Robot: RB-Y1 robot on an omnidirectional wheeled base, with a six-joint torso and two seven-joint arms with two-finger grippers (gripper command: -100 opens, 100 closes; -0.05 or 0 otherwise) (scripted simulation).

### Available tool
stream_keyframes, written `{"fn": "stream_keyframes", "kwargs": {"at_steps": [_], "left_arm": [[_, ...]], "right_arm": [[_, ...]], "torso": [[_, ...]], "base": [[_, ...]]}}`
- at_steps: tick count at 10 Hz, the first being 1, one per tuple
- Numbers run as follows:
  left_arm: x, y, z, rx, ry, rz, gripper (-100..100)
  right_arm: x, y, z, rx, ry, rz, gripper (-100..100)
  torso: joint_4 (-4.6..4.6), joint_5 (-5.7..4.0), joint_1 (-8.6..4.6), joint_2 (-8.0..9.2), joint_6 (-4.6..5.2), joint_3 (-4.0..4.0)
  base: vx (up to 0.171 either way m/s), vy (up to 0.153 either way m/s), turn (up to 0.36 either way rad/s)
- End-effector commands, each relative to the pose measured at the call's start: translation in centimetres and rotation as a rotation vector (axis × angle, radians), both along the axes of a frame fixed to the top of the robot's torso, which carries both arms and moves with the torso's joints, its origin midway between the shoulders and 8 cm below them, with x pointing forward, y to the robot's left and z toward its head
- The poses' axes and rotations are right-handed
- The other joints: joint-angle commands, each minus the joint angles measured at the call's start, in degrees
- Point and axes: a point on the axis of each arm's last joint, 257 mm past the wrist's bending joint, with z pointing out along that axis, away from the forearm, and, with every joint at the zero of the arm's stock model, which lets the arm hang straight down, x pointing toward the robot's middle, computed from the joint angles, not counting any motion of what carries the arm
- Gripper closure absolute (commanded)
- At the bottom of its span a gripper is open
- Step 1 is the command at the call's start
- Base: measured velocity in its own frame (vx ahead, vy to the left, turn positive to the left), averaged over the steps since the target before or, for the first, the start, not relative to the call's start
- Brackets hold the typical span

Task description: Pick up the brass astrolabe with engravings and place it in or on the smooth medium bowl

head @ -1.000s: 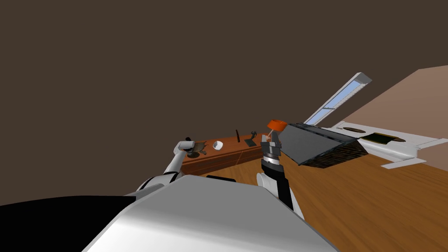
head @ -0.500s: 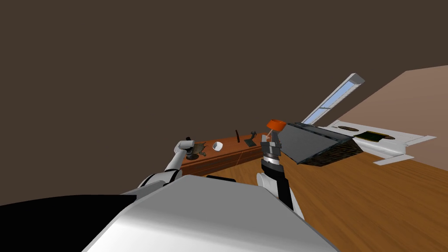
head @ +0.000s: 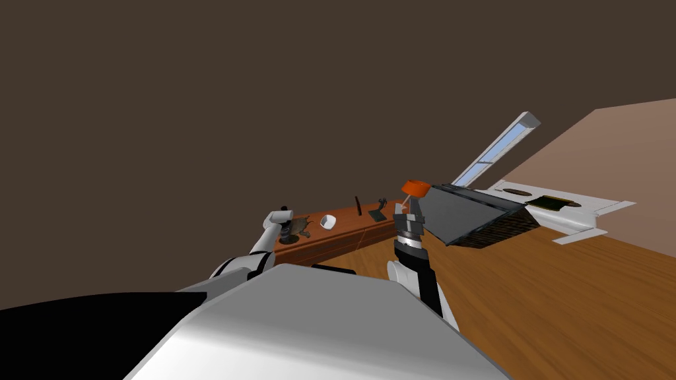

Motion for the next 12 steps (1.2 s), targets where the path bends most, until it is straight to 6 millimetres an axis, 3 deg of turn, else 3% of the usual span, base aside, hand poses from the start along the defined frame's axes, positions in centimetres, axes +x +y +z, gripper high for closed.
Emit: {"fn": "stream_keyframes", "kwargs": {"at_steps": [1, 3, 4, 5, 9, 10, 12], "left_arm": [[-0.7, -0.2, 0.0, -0.014, 0.031, 0.012, -100], [-0.7, -0.2, -0.1, -0.016, 0.035, 0.013, -100], [-0.8, -0.2, -0.1, -0.018, 0.038, 0.014, 0], [-1.0, -0.4, -1.1, -0.018, 0.037, 0.012, -100], [-1.4, -0.6, -2.0, -0.018, 0.038, 0.011, -100], [-1.4, -0.6, -2.1, -0.018, 0.037, 0.010, 100], [-1.5, -0.7, -2.1, -0.020, 0.040, 0.010, 100]], "right_arm": [[0.0, 0.0, 0.0, 0.000, 0.000, 0.000, 0], [0.0, 0.0, 0.0, 0.000, 0.000, 0.000, 0], [0.0, 0.0, 0.0, 0.000, 0.000, 0.000, 0], [0.0, 0.0, 0.0, 0.000, 0.000, 0.000, 0], [0.0, 0.0, 0.0, 0.000, 0.000, 0.000, 0], [0.0, 0.0, 0.0, 0.000, 0.000, 0.000, 0], [0.0, 0.0, 0.0, 0.000, 0.000, 0.000, 0]], "torso": [[0.00, 0.00, 0.00, 0.00, 0.00, 0.00], [0.00, -0.01, -0.03, 0.02, -0.01, 0.01], [0.01, -0.01, -0.06, 0.07, -0.01, 0.04], [0.02, -0.02, -0.08, 0.11, -0.01, 0.06], [0.01, 0.00, -0.03, 0.07, -0.01, 0.04], [0.02, -0.01, -0.06, 0.10, -0.01, 0.05], [0.03, 0.02, -0.02, 0.06, 0.03, 0.04]], "base": [[0.030, 0.020, -0.029], [0.018, 0.011, -0.013], [0.000, 0.000, 0.000], [0.013, 0.009, 0.010], [0.014, 0.012, 0.006], [0.000, 0.000, 0.000], [0.000, 0.000, 0.000]]}}
